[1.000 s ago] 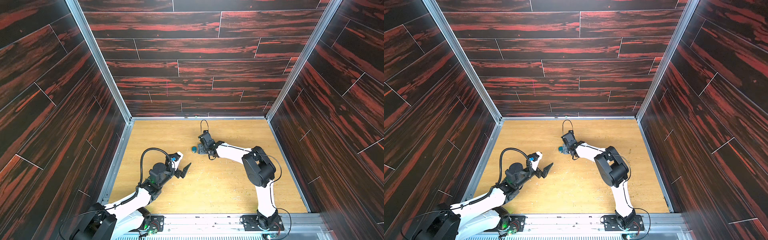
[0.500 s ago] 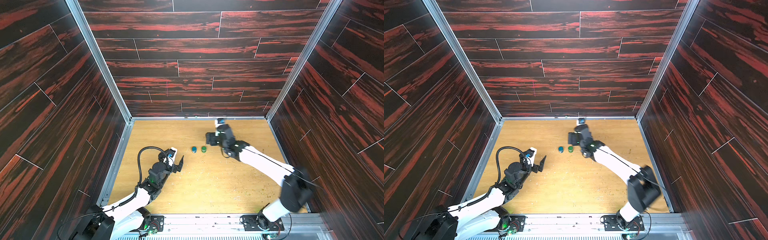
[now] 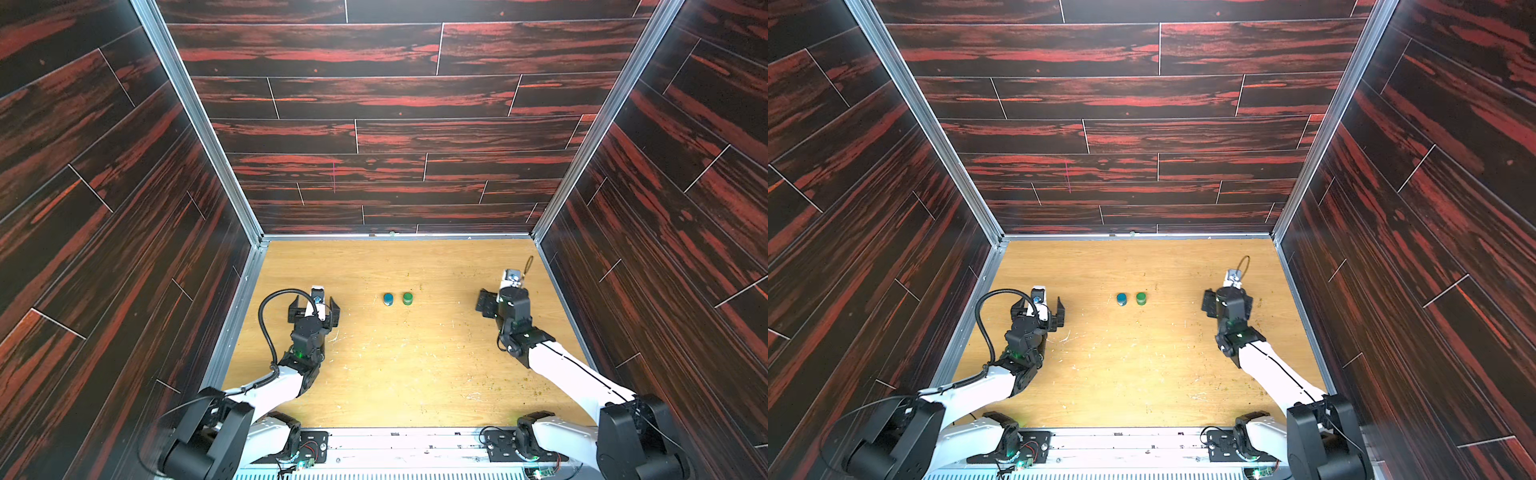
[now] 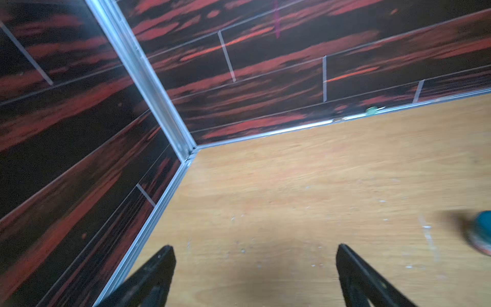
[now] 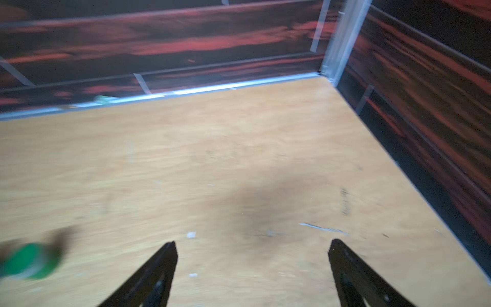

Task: Close the paint jar lid
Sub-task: Reset both arms

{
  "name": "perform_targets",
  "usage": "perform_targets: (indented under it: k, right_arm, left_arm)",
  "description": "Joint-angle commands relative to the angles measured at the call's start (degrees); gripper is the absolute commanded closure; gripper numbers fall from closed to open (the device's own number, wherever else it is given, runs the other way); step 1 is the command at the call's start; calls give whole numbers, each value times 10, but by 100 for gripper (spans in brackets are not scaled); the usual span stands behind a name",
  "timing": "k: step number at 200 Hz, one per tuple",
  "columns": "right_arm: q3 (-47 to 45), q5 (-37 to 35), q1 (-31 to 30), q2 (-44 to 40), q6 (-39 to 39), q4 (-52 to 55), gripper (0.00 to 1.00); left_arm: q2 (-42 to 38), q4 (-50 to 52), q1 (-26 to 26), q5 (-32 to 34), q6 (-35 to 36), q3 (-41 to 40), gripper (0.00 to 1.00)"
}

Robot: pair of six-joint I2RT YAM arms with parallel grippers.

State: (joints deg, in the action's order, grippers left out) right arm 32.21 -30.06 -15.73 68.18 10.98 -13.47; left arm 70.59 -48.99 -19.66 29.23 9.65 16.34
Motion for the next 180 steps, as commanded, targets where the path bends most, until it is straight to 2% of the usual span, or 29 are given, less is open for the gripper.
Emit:
perform_targets:
  k: [1, 46, 62, 89, 105, 121, 142, 155, 168, 180]
  right_arm:
    - [-41, -3, 14, 1, -56, -101, 8]
    - [-163, 25, 20, 77, -186, -414, 8]
    - [-182, 59, 35, 114, -190, -486, 8]
    - [-176, 116, 57, 131, -196, -500, 8]
    - [-176, 148, 77, 152, -185, -530, 8]
    - [-179, 151, 95, 169, -170, -555, 8]
    - [-189, 232, 137, 162, -139, -558, 8]
    - [-207, 293, 169, 182, -122, -604, 8]
    - [-221, 317, 180, 230, -112, -689, 8]
    - [-214, 320, 183, 205, -116, -634, 6]
  left_arm:
    - [8, -45, 12, 1, -9, -5, 4]
    - [-10, -25, 54, 13, -41, -31, 3]
    - [-6, -78, 86, -30, -67, -68, 2]
    - [20, -84, 99, -56, -63, -58, 2]
    - [56, -128, 112, -71, -73, -56, 2]
    - [93, -150, 123, -76, -78, -45, 1]
    - [135, -159, 144, -95, -93, -32, 1]
    - [153, -170, 147, -96, -95, -29, 1]
    - [162, -160, 149, -109, -92, -21, 1]
    - [172, -149, 155, -124, -93, -12, 1]
